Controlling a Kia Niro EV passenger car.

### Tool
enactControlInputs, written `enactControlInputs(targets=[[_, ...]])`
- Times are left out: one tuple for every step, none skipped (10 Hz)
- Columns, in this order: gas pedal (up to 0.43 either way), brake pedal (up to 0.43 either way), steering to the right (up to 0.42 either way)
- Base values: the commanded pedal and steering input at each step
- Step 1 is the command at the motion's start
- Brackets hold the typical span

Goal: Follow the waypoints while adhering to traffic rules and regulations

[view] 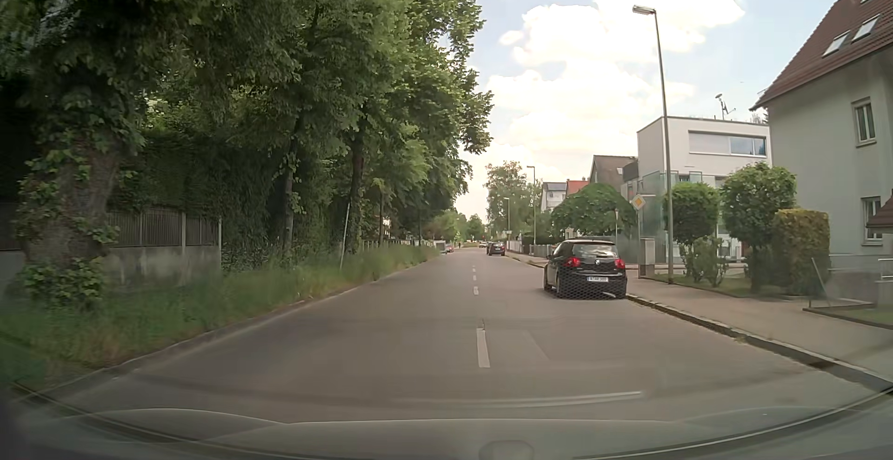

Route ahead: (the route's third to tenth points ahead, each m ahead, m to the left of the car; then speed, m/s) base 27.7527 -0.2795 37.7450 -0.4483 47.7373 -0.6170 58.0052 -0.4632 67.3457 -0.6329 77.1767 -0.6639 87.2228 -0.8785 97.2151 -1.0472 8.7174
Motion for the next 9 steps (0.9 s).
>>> enactControlInputs(targets=[[0.067,0.0,-0.004],[0.059,0.0,-0.004],[0.059,0.0,-0.002],[0.047,0.0,0.0],[0.047,0.0,0.001],[0.039,0.0,0.002],[0.039,0.0,0.004],[0.039,0.0,0.005],[0.039,0.0,0.006]])
